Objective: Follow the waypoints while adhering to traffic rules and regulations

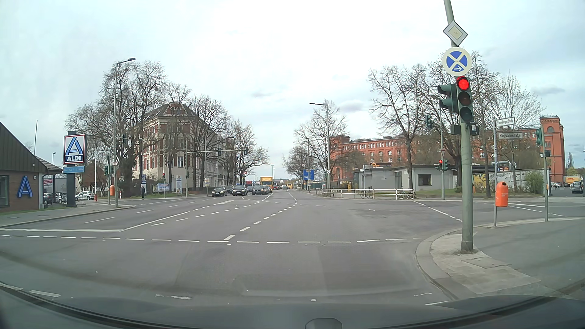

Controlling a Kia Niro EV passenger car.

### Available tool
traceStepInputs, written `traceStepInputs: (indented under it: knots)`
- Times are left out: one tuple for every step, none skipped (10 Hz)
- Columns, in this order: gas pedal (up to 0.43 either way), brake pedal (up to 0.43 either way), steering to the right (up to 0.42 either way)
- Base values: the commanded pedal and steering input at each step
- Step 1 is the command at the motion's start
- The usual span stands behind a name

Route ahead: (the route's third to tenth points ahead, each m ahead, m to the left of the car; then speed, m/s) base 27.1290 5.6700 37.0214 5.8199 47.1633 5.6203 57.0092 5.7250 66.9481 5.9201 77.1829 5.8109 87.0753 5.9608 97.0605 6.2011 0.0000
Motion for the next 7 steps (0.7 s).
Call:
traceStepInputs:
  knots:
    - [0.0, 0.36, 0.0]
    - [0.0, 0.36, 0.0]
    - [0.0, 0.36, -0.001]
    - [0.0, 0.36, -0.001]
    - [0.0, 0.36, -0.001]
    - [0.0, 0.36, -0.001]
    - [0.0, 0.354, -0.001]
